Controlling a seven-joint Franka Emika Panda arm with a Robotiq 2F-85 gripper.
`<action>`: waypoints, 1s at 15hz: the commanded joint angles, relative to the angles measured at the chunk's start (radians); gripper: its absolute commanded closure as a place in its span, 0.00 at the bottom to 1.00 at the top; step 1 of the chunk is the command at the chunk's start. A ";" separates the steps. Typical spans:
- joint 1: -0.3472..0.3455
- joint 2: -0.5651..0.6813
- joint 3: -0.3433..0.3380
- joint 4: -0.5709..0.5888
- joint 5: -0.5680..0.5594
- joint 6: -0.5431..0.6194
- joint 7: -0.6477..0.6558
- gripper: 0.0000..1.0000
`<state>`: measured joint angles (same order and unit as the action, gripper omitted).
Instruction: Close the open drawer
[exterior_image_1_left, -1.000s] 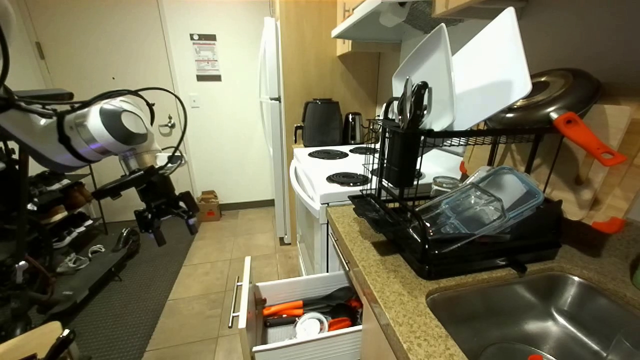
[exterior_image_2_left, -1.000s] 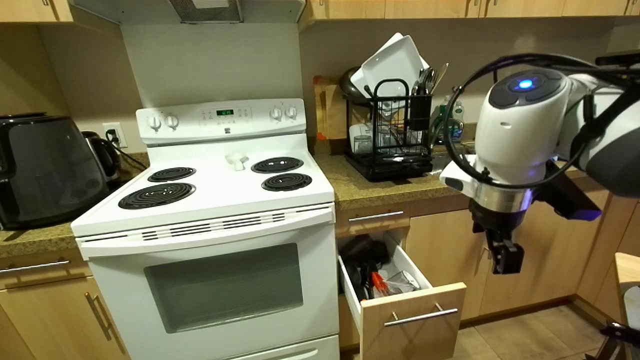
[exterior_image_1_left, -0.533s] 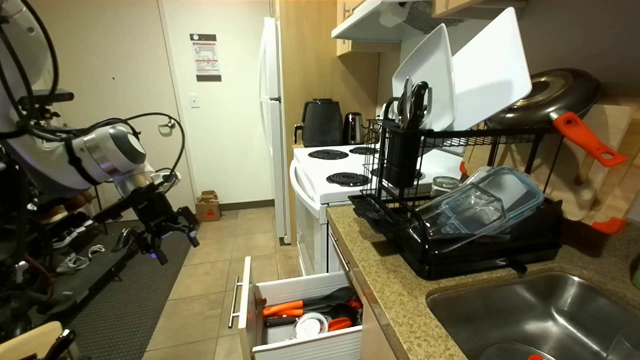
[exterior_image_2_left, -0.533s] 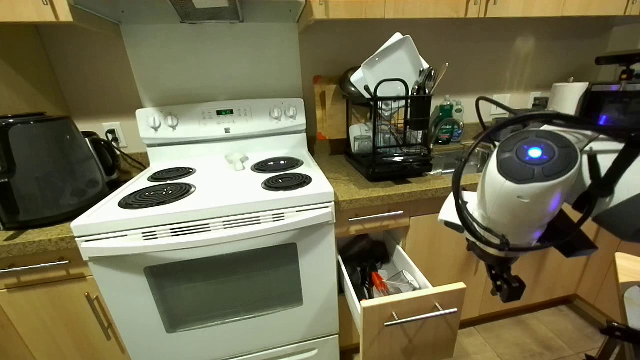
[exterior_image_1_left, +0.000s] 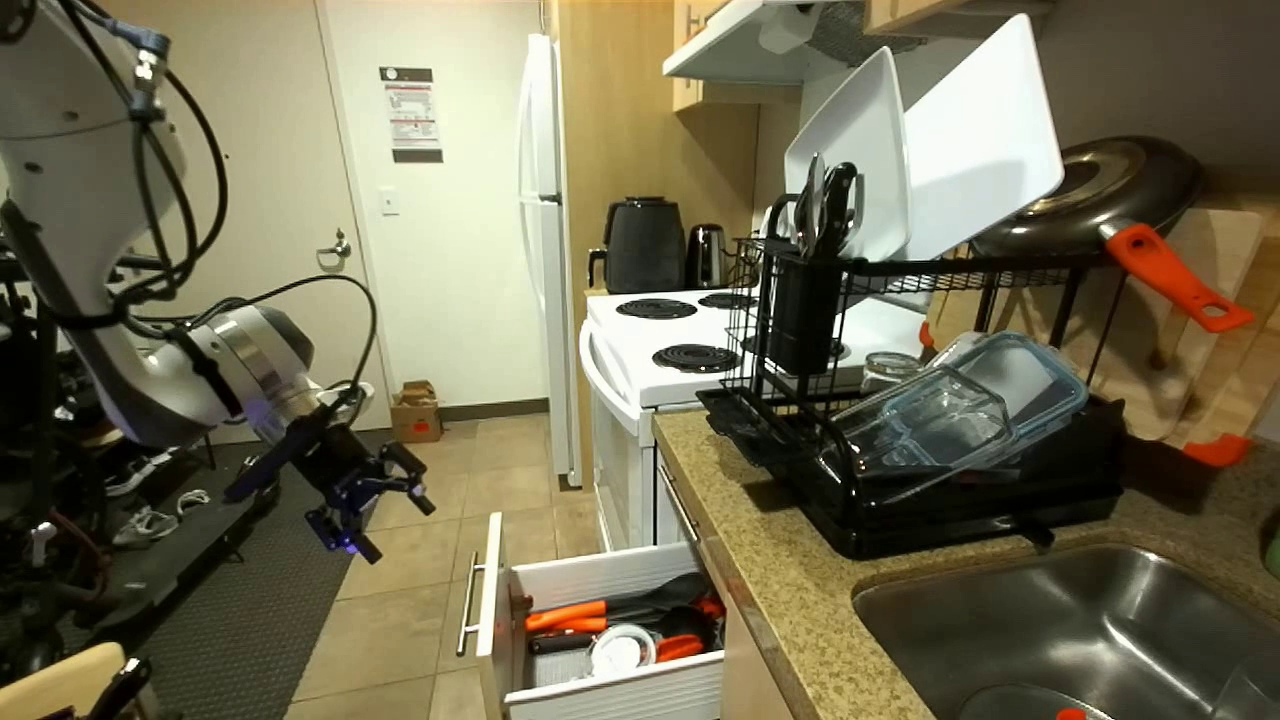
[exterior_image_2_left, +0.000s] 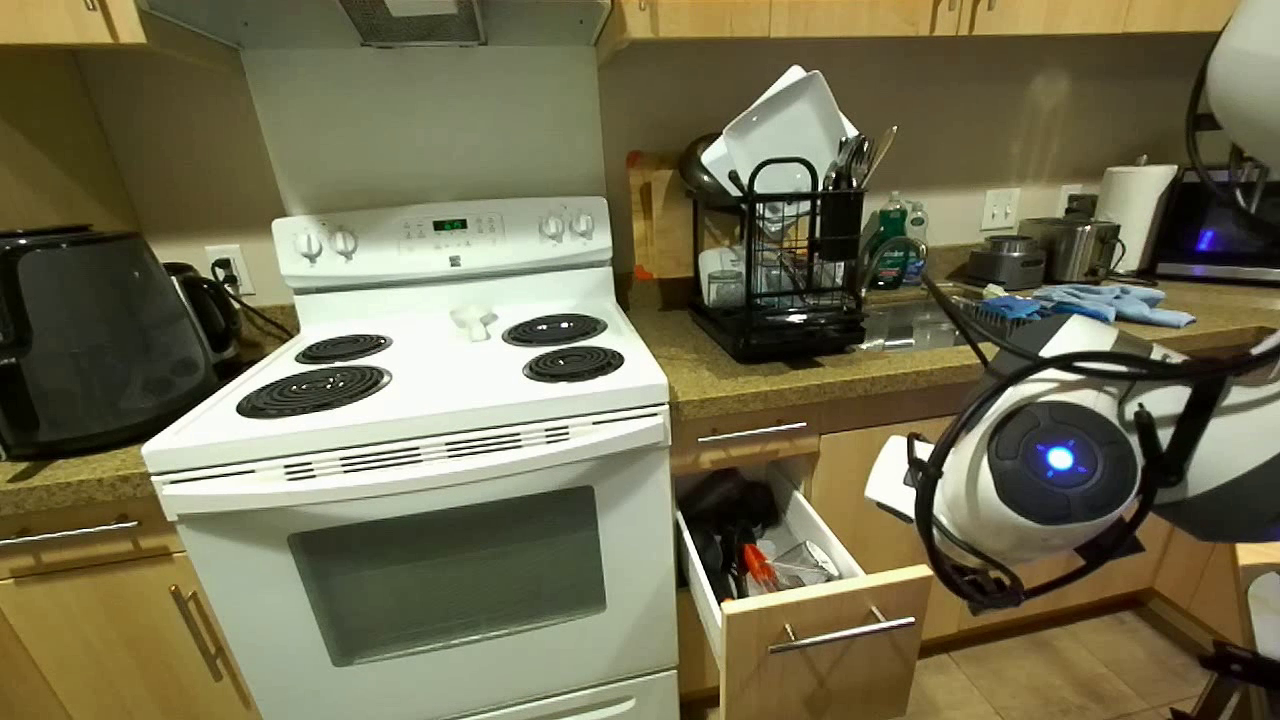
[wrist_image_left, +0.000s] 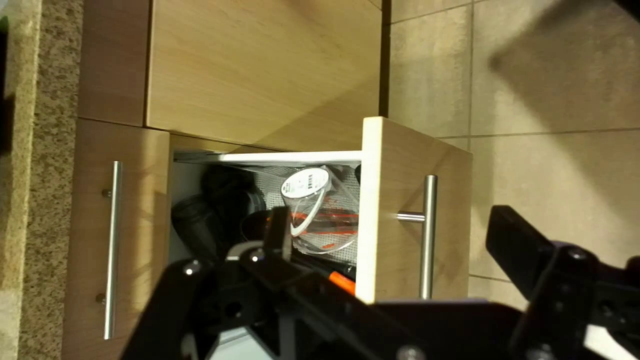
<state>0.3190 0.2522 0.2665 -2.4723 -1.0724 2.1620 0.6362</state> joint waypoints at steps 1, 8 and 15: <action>0.027 0.072 -0.015 0.033 -0.088 -0.058 0.093 0.00; 0.075 0.145 0.020 0.054 -0.097 -0.064 0.118 0.00; 0.143 0.268 0.009 0.155 -0.139 -0.111 0.158 0.00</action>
<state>0.4489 0.4533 0.2851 -2.3732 -1.1620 2.0878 0.7476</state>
